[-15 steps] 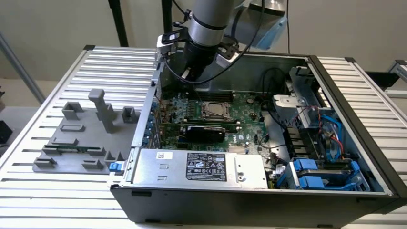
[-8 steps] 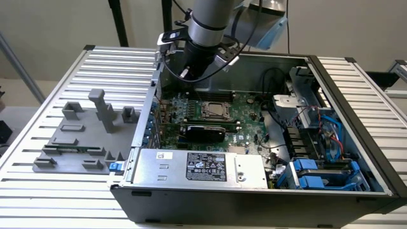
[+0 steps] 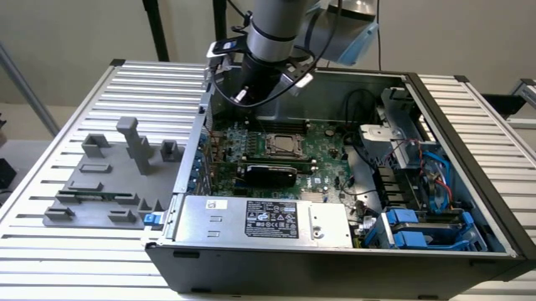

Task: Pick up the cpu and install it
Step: 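Install the first cpu locking lever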

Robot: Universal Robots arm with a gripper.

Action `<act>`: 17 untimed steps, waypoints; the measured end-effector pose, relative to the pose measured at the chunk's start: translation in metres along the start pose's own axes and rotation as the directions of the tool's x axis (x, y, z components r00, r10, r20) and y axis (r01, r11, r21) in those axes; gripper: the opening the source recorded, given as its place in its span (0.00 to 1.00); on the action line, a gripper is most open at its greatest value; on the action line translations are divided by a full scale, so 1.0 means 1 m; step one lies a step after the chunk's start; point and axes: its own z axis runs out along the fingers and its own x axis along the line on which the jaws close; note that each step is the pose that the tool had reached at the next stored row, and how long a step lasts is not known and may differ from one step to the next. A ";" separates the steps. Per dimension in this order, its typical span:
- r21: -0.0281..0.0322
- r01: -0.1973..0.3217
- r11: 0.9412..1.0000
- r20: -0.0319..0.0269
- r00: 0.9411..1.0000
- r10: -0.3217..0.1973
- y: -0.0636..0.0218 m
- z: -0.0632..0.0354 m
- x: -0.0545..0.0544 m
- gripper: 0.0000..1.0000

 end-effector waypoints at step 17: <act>0.047 -0.046 0.998 -0.076 0.996 0.050 0.0031 -0.0008 -0.004 0.11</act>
